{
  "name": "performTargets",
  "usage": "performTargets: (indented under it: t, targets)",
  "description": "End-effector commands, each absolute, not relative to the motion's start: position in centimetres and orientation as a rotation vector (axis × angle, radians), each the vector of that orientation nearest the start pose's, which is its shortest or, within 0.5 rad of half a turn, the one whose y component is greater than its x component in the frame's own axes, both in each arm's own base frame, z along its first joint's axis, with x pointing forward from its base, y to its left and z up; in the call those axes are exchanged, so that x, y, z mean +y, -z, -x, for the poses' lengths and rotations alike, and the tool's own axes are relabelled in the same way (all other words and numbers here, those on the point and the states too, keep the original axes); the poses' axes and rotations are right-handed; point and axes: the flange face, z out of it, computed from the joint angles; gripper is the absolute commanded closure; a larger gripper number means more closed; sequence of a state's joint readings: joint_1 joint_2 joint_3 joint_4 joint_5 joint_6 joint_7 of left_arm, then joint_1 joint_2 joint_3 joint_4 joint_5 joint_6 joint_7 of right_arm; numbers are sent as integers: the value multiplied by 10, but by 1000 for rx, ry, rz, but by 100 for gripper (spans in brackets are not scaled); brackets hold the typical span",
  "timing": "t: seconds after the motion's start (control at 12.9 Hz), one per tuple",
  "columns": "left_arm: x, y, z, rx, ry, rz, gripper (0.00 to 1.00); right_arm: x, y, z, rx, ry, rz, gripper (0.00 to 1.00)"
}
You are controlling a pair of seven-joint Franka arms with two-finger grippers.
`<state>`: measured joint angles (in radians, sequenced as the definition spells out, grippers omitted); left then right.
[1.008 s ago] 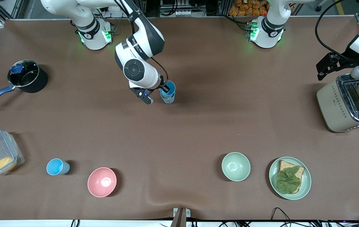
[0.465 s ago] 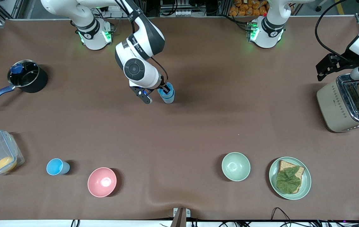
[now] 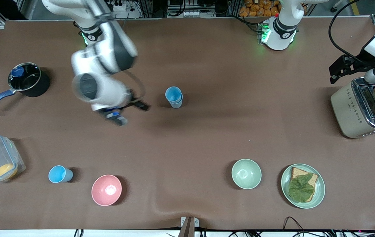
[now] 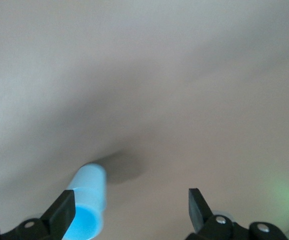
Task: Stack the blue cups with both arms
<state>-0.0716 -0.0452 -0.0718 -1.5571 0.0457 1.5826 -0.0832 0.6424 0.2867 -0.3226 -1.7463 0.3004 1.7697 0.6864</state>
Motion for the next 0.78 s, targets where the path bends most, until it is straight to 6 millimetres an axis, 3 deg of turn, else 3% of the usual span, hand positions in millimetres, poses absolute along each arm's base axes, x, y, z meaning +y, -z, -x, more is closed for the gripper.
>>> performTargets:
  t: [0.0,0.39,0.54,0.7]
  targets:
    - [-71,-665,-534,113,119,3137,0,170,-432,-563,476,-416,3083,0]
    - [-64,-659,-534,93,68,3134,0,24,-520,-547,255,-344,3040,0]
    - [-64,-655,-536,91,44,3134,0,-7,-543,-535,240,-327,3029,0]
    - [-65,-654,-536,96,42,3134,0,-14,-581,-532,247,-297,3027,0]
